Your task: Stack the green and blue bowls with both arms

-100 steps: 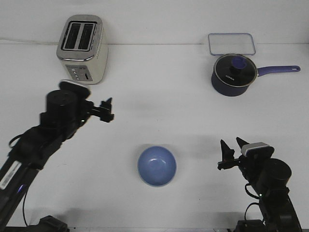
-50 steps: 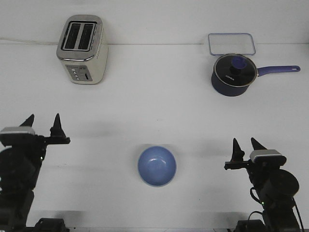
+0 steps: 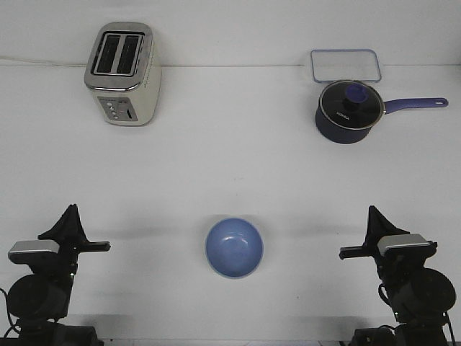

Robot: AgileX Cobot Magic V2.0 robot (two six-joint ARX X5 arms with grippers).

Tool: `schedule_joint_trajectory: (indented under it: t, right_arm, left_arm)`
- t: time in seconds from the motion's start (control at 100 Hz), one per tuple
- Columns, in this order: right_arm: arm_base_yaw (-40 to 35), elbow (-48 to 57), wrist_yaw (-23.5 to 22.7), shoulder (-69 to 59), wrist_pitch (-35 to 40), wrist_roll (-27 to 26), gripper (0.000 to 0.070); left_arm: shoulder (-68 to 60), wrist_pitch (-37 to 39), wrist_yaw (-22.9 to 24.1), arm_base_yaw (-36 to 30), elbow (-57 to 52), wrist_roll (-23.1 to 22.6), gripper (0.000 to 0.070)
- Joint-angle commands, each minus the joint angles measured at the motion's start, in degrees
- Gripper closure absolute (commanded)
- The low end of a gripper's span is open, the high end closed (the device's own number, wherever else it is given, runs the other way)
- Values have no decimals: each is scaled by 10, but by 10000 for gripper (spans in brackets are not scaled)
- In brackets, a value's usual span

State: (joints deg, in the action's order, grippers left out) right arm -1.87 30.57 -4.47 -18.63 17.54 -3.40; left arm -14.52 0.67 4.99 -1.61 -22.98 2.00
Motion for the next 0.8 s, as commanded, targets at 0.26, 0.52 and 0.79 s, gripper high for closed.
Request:
schedule_joint_trajectory:
  t: [0.26,0.52,0.79]
  right_arm:
    - [0,1,0,-1,-17,0,700]
    - [0,1,0,-1,-17,0,700]
    - [0,1,0,-1,-17,0,700]
  left_arm:
    - [-1,9,1,1,-4,4,685]
    - [-1,9,1,1,-4,4,685]
    - [14,13,1,3,21,-7,685]
